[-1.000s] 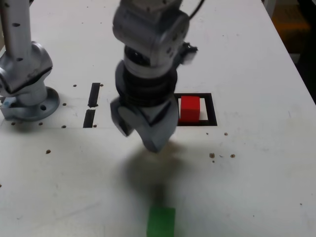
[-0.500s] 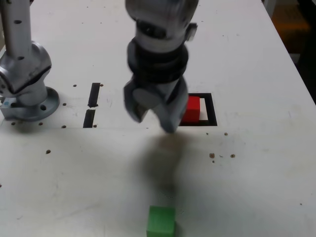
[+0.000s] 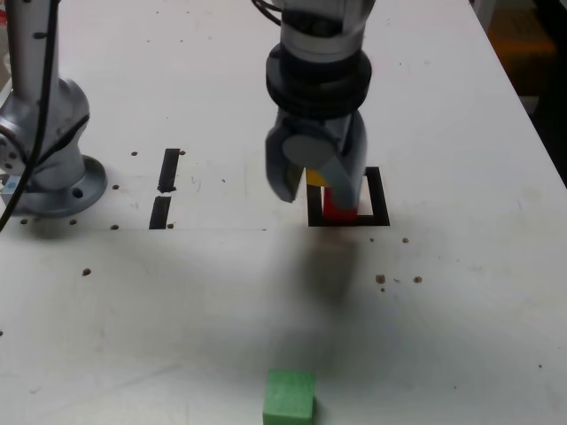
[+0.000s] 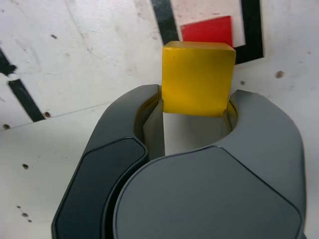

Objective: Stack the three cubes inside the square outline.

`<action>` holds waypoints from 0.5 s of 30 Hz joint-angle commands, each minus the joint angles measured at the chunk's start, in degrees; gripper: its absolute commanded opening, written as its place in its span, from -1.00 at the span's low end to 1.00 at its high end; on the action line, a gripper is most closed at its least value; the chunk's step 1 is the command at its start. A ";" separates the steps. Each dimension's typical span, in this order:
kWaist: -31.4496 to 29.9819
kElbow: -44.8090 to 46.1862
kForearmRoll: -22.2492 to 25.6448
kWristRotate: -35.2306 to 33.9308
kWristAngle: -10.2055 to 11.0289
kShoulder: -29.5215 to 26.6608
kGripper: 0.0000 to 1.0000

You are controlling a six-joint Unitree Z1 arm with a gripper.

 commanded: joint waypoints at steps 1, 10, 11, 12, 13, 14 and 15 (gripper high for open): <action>0.15 -0.99 -0.40 -0.21 0.08 0.82 -0.56; 1.28 -1.74 -0.61 -0.55 0.34 3.01 -0.56; 1.53 -1.73 -0.49 -0.55 0.57 3.07 -0.56; 1.70 -1.72 -0.39 -0.55 0.80 3.08 -0.56; 1.86 -1.71 -0.26 -0.55 1.05 3.05 -0.56; 2.08 -1.68 -0.09 -0.55 1.44 3.00 -0.56; 2.24 -1.64 0.03 -0.55 1.71 2.95 -0.56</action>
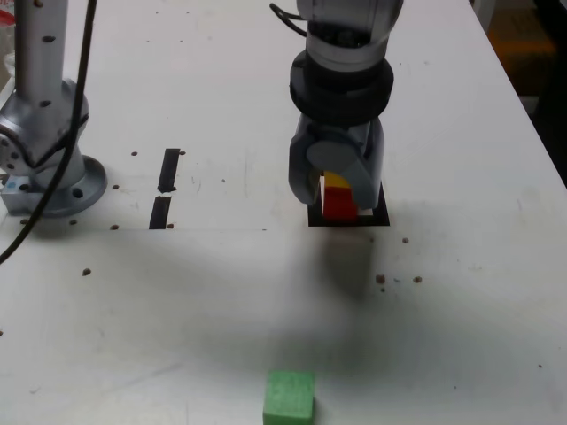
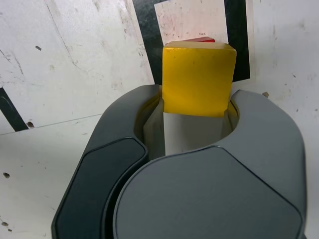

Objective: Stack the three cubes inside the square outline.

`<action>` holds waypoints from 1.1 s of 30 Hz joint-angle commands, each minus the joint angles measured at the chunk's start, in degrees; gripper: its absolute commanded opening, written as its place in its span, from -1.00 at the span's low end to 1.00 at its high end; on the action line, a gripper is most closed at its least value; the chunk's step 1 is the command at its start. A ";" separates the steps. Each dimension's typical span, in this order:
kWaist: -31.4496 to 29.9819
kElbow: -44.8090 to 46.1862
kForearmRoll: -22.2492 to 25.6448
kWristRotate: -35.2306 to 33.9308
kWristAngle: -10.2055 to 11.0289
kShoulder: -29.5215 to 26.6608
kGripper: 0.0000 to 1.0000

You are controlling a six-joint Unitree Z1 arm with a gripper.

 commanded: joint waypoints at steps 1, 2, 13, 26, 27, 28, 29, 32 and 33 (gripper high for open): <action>0.47 -0.12 0.39 -0.04 0.76 -0.15 -0.56; 0.65 -0.05 0.53 -0.04 0.96 -0.18 -0.56; 1.36 0.34 0.83 -0.04 1.35 -0.16 -0.56; 1.60 0.10 0.00 0.30 0.73 0.78 -0.56; 1.68 0.11 -0.05 0.38 0.56 0.91 -0.55; 1.73 0.11 -0.08 0.43 0.44 1.01 -0.54; 1.77 0.11 -0.13 0.50 0.30 1.12 -0.54; 1.81 0.12 -0.18 0.58 0.16 1.27 -0.52; 1.81 0.14 -0.19 0.61 0.14 1.29 -0.51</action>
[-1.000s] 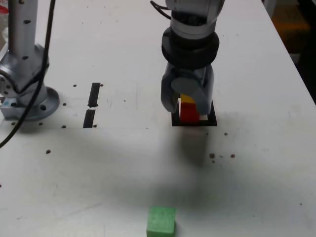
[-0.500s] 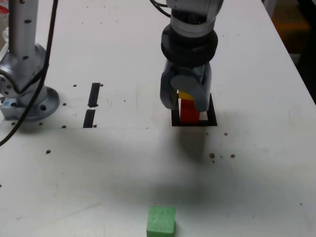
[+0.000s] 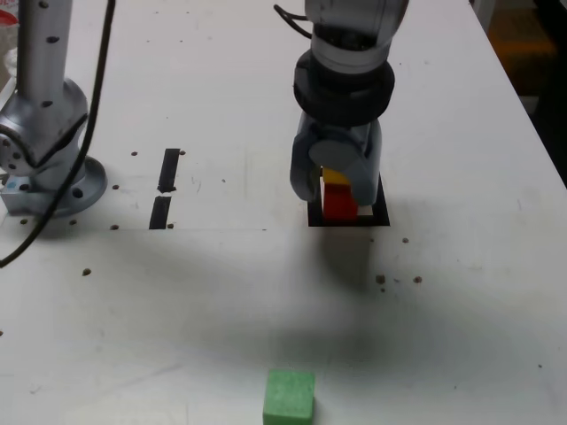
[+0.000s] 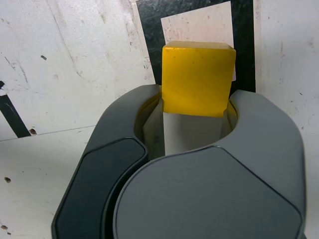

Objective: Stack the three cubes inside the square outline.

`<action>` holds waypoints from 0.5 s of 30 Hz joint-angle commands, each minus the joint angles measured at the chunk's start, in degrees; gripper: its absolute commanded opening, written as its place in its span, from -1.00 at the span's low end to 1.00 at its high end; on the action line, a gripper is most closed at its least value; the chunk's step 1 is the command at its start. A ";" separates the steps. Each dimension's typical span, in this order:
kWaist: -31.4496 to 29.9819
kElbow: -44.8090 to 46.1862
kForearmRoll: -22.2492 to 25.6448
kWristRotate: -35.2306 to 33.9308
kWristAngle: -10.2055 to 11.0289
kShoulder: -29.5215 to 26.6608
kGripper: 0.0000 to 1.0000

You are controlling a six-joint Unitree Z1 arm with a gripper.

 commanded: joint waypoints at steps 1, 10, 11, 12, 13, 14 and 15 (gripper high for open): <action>0.11 -0.23 -0.06 0.15 -0.10 0.16 -0.50; 0.10 0.33 -0.08 0.77 -0.44 0.18 -0.06; 0.11 0.38 -0.12 0.89 -0.54 0.21 0.05; 0.11 0.41 -0.19 1.00 -0.60 0.22 0.13; 0.10 0.40 -0.33 1.13 -0.63 0.25 0.19; 0.11 0.40 -0.47 1.22 -0.62 0.26 0.22; 0.11 0.39 -0.63 1.30 -0.60 0.26 0.24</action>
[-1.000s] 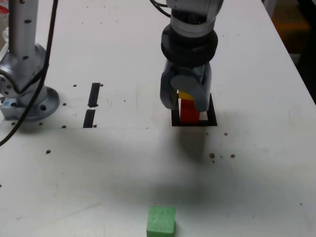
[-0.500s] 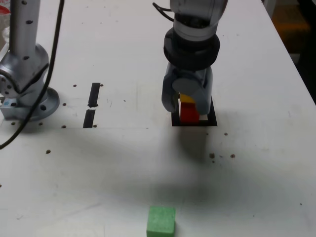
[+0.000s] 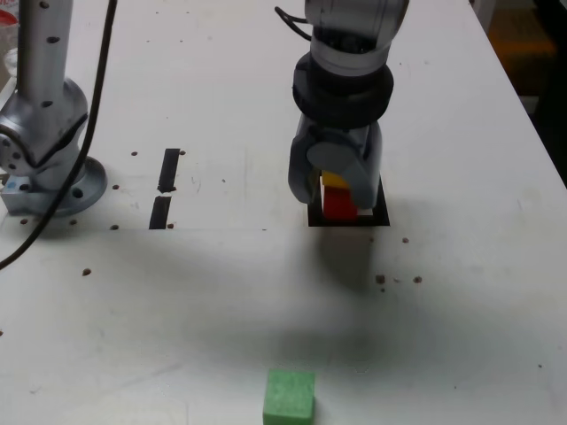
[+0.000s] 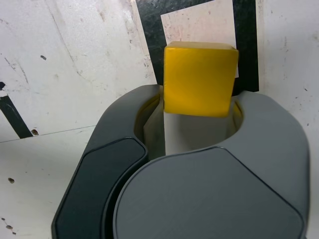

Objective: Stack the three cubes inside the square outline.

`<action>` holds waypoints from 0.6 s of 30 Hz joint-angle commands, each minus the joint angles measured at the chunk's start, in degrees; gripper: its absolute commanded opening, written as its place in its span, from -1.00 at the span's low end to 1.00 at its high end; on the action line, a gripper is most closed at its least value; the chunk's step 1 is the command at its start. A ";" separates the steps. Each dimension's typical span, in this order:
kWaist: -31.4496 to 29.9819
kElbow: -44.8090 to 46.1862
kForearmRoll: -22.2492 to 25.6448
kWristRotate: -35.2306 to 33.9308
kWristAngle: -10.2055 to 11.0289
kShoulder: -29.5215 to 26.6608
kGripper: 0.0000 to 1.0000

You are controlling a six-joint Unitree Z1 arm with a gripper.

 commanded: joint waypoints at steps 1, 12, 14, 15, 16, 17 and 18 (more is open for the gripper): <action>0.11 0.03 -0.42 0.21 0.02 0.23 0.26; 0.12 0.25 -0.05 0.42 0.86 -0.05 0.35; 0.11 0.38 0.95 0.26 1.25 -0.61 0.36; 0.11 0.45 1.36 0.15 1.41 -0.91 0.36; 0.11 0.55 1.80 0.01 1.58 -1.27 0.36; 0.11 0.67 2.22 -0.15 1.77 -1.66 0.36; 0.11 0.79 2.63 -0.32 1.96 -2.13 0.36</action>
